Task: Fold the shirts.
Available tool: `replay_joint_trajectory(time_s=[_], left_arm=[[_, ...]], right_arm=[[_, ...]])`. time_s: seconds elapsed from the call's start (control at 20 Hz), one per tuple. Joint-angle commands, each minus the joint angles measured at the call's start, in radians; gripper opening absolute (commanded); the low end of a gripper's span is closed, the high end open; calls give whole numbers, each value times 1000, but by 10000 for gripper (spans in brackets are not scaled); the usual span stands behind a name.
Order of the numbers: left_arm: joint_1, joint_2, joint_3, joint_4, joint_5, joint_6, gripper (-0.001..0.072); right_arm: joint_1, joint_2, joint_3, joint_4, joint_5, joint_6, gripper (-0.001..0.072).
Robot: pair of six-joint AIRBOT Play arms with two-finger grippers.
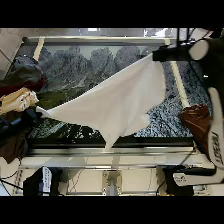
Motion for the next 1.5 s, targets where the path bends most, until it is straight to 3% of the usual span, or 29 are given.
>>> replay_joint_trajectory(time_s=[0.0, 0.1, 0.15, 0.2, 0.25, 0.3, 0.4, 0.65, 0.8, 1.0, 1.25, 1.45], left_arm=[[0, 0, -154, 29, 148, 9, 10], [0, 0, -156, 29, 182, 9, 11], [0, 0, -156, 29, 194, 7, 10], [0, 0, -156, 29, 203, 6, 10], [0, 0, -156, 27, 204, 6, 10], [0, 0, -156, 26, 204, 6, 10], [0, 0, -156, 25, 203, 6, 10], [0, 0, -156, 25, 184, 6, 10], [0, 0, -156, 25, 177, 6, 11], [0, 0, -156, 25, 174, 6, 11], [0, 0, -156, 25, 150, 6, 11], [0, 0, -156, 25, 150, 6, 11]], right_arm=[[0, -260, 114, 175, -286, 76, 14], [0, -365, 197, 257, -290, 76, 15], [0, -398, 218, 310, -281, 76, 58], [0, -412, 218, 351, -278, 76, 256], [0, -414, 218, 372, -265, 76, 502], [-1, -406, 222, 372, -234, 76, 562], [-24, -387, 274, 327, -57, 75, 544], [-168, -241, 263, 69, 589, 27, 543], [-251, -182, 157, 79, 789, -31, 543], [-287, -161, -87, 240, 691, -36, 544], [-222, -167, -415, 396, 404, -191, 544], [-172, -173, -507, 487, 233, -272, 543]])
